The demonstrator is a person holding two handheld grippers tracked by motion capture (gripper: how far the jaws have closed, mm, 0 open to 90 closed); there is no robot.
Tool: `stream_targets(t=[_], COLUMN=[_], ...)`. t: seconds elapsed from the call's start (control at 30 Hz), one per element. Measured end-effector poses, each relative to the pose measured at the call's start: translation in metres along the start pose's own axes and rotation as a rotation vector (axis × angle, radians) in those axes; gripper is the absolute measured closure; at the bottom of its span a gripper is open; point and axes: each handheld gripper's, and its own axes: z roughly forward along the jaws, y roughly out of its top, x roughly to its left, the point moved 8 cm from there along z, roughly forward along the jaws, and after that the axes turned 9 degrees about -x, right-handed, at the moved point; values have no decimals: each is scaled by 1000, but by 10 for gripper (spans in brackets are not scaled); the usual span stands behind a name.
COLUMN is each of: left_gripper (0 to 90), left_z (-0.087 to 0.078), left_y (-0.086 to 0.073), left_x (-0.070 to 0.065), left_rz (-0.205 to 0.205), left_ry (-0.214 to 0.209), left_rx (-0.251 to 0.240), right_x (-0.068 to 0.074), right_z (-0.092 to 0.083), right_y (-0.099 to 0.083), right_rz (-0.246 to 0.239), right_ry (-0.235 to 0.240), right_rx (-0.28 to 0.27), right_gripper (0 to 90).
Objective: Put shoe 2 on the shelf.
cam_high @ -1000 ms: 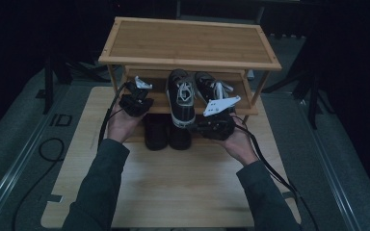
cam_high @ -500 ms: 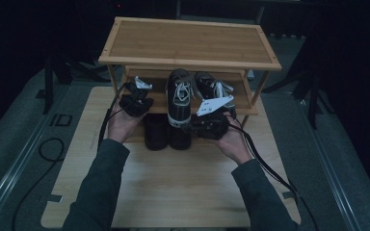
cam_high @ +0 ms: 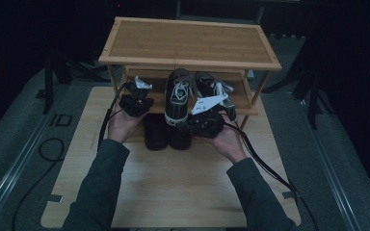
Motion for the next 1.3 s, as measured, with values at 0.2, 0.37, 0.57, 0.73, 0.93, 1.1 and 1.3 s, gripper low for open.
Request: stream_targets(t=[0.2,0.37,0.57,0.73,0.93,1.1,1.3], left_gripper=[900,900,900,900,900,900,900], left_z=[0,0,0,0,0,0,0], left_y=[0,0,0,0,0,0,0], left_x=[0,0,0,0,0,0,0], left_rz=[2,3,2,2,2,-2,-8], left_ry=[1,1,0,0,-1,-2,-3], left_rx=[0,3,3,2,2,0,2], right_x=[-2,-2,-2,-3,-4,-9,-10], right_z=[1,3,4,4,4,1,2], right_y=[2,0,0,0,1,3,3], right_rz=[6,-18,-27,-34,-37,-26,-23], right_ry=[1,-12,-15,-21,-24,-49,-44], right_rx=[-9,0,-4,-8,-14,-24,-19], right_gripper=[900,900,900,900,900,900,900])
